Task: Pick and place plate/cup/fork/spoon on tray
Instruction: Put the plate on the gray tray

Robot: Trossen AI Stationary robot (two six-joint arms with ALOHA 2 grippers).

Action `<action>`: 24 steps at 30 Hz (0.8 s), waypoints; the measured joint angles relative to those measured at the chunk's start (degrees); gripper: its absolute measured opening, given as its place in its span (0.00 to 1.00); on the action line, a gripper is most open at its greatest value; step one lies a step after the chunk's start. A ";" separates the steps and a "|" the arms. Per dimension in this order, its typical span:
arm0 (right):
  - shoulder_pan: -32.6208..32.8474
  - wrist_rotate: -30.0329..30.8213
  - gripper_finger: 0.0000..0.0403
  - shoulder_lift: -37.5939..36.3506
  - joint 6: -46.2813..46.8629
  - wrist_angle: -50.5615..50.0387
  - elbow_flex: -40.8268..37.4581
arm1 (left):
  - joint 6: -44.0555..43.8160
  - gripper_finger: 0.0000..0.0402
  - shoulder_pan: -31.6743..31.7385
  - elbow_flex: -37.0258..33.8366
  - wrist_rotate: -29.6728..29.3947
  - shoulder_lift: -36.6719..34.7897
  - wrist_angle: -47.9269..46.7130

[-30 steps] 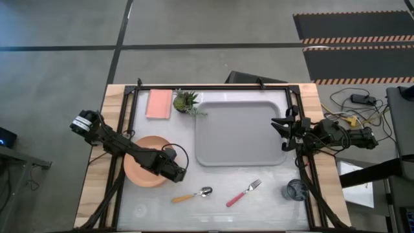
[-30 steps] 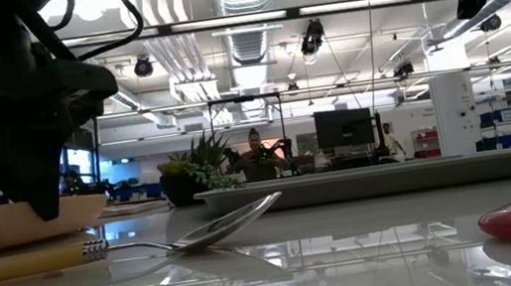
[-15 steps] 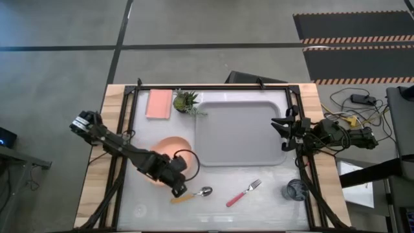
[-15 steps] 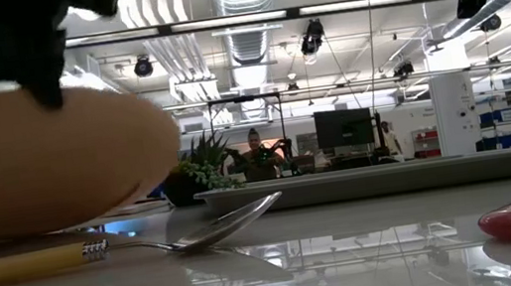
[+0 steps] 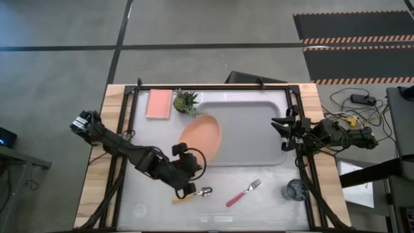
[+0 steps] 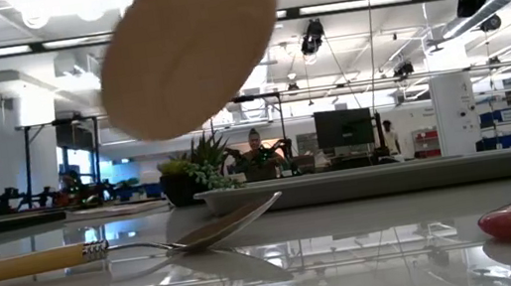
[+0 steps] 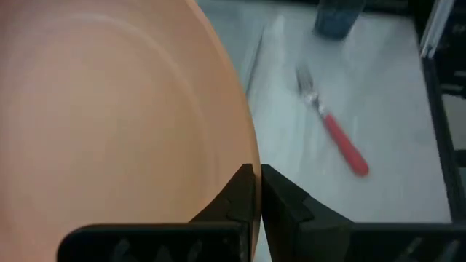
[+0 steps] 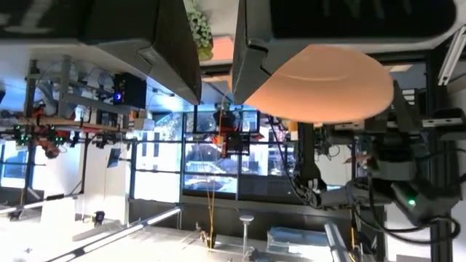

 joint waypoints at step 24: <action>0.00 -0.12 0.17 -0.11 -0.23 -13.89 9.29 | 17.67 0.00 18.59 -1.00 8.92 14.43 19.63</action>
